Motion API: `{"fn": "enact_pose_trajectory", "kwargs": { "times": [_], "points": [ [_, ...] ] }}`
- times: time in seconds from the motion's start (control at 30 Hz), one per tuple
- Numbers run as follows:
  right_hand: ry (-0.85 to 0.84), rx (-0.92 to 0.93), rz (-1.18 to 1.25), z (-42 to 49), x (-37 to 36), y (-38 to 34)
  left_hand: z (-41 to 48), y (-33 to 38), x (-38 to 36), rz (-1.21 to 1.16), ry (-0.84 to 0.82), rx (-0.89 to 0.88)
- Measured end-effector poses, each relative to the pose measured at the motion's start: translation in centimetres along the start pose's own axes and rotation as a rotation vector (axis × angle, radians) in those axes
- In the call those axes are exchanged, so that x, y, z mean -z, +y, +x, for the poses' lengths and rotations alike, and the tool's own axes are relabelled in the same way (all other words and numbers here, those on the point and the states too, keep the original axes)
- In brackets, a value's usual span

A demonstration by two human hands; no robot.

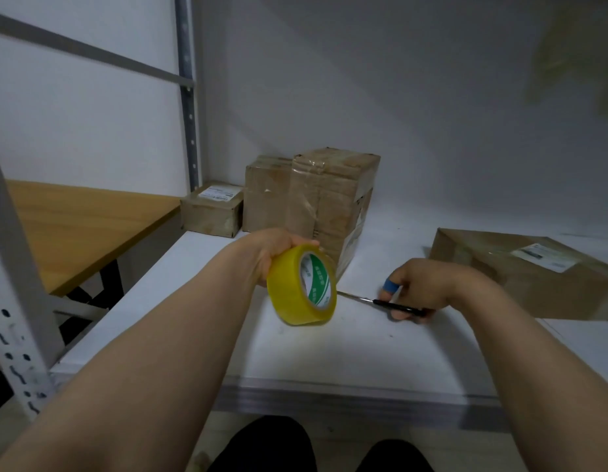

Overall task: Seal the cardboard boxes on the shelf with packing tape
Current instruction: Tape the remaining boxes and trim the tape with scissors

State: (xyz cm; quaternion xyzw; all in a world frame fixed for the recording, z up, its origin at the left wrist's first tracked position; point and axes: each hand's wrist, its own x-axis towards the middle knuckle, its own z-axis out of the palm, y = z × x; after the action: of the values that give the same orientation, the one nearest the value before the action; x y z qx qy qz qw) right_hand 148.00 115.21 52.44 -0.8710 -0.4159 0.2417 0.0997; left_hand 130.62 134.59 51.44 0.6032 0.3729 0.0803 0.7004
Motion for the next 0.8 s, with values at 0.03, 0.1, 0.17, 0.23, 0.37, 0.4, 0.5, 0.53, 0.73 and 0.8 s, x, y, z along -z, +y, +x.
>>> {"fn": "enact_pose_trajectory", "kwargs": {
  "times": [0.03, 0.1, 0.17, 0.23, 0.37, 0.4, 0.5, 0.53, 0.73, 0.8],
  "points": [
    [0.009, 0.019, -0.083, 0.0, -0.2, -0.6, -0.1, -0.1, 0.1, -0.010, 0.001, 0.004],
    [0.026, 0.052, -0.278, -0.1, -0.5, -1.9, -0.4, -0.4, 0.4, -0.029, 0.010, 0.003],
    [0.030, 0.048, -0.457, -0.4, -0.9, -3.2, -0.8, -0.7, 0.6, -0.060, -0.001, 0.002],
    [0.015, 0.023, -0.610, -0.8, -1.7, -4.2, -1.4, -1.1, 0.8, -0.101, -0.033, -0.010],
    [0.153, 0.055, -0.595, -1.0, -2.0, -5.2, -2.1, -1.5, 1.3, -0.128, -0.105, -0.088],
    [0.267, 0.094, -0.461, -0.6, -1.9, -5.4, -2.4, -1.5, 1.3, -0.122, -0.123, -0.115],
    [0.330, 0.204, 0.247, -0.1, -2.5, -6.9, -3.0, -1.2, 0.9, -0.092, -0.190, -0.223],
    [0.280, 0.222, 0.419, -0.3, -2.9, -7.6, -3.2, -1.1, 0.9, -0.091, -0.208, -0.259],
    [0.103, 0.305, 0.920, 0.3, -5.4, -9.7, -4.5, -1.2, 1.3, -0.030, 0.035, -0.533],
    [0.027, 0.353, 1.095, 0.6, -5.7, -10.2, -4.8, -1.4, 1.5, 0.026, 0.118, -0.660]
  ]
}}
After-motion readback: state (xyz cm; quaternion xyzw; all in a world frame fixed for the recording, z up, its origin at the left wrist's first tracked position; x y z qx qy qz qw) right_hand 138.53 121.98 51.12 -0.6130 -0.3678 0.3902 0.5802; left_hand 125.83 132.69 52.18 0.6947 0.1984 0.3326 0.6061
